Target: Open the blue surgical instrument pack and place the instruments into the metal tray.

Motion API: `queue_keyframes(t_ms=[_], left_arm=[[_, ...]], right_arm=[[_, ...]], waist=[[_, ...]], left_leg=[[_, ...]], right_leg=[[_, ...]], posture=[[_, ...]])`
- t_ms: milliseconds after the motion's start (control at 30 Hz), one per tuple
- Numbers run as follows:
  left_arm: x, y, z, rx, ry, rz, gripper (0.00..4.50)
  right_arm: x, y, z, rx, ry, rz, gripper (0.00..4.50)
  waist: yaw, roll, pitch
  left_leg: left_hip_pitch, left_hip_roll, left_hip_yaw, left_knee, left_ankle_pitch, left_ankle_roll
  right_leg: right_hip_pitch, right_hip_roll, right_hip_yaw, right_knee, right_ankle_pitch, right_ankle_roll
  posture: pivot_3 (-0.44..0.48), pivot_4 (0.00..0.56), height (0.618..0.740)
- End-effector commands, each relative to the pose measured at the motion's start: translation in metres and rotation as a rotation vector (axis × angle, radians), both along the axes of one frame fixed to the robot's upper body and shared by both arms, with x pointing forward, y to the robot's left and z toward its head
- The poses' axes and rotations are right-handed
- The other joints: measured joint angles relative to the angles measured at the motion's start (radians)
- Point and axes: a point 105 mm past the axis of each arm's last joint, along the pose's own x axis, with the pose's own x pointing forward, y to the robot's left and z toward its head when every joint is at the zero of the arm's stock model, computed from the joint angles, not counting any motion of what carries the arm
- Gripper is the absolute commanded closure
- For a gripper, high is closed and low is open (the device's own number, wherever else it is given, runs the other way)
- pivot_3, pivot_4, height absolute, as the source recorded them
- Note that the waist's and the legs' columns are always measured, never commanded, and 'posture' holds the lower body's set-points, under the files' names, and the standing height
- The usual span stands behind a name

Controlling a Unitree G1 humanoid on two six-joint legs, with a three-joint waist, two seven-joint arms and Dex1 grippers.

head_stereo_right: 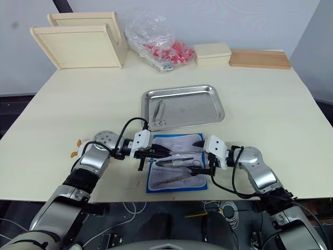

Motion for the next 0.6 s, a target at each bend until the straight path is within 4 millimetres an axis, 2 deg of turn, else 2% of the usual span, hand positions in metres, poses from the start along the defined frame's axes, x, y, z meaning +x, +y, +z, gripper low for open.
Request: queue_keyframes(t_ms=[33,267,433,600], left_arm=[[-0.001,-0.002,0.008,-0.029,0.009,-0.01,4.49],[-0.005,0.003,0.017,0.052,0.037,-0.026,4.49],[0.0,0.005,0.027,0.141,-0.01,0.004,4.49],[-0.005,0.012,0.037,0.239,-0.025,0.002,4.49]], right_arm=[[-0.011,-0.031,-0.059,-0.205,0.162,-0.097,0.0],[-0.011,-0.03,-0.059,-0.205,0.162,-0.097,0.0],[-0.011,-0.031,-0.06,-0.206,0.163,-0.098,0.0],[-0.01,-0.029,-0.06,-0.204,0.161,-0.094,0.0]], waist=[[0.0,0.0,0.0],[-0.001,0.0,0.0],[-0.001,0.001,0.0],[-0.002,0.001,0.001]], left_leg=[[0.0,0.0,0.0,0.0,0.0,0.0],[0.0,0.0,0.0,0.0,0.0,0.0],[0.0,0.0,0.0,0.0,0.0,0.0],[0.0,0.0,0.0,0.0,0.0,0.0]], right_leg=[[0.0,0.0,0.0,0.0,0.0,0.0],[0.0,0.0,0.0,0.0,0.0,0.0],[0.0,0.0,0.0,0.0,0.0,0.0],[0.0,0.0,0.0,0.0,0.0,0.0]], posture=[[0.0,0.15,0.74],[0.0,0.15,0.74],[0.0,0.15,0.74],[0.0,0.15,0.74]])
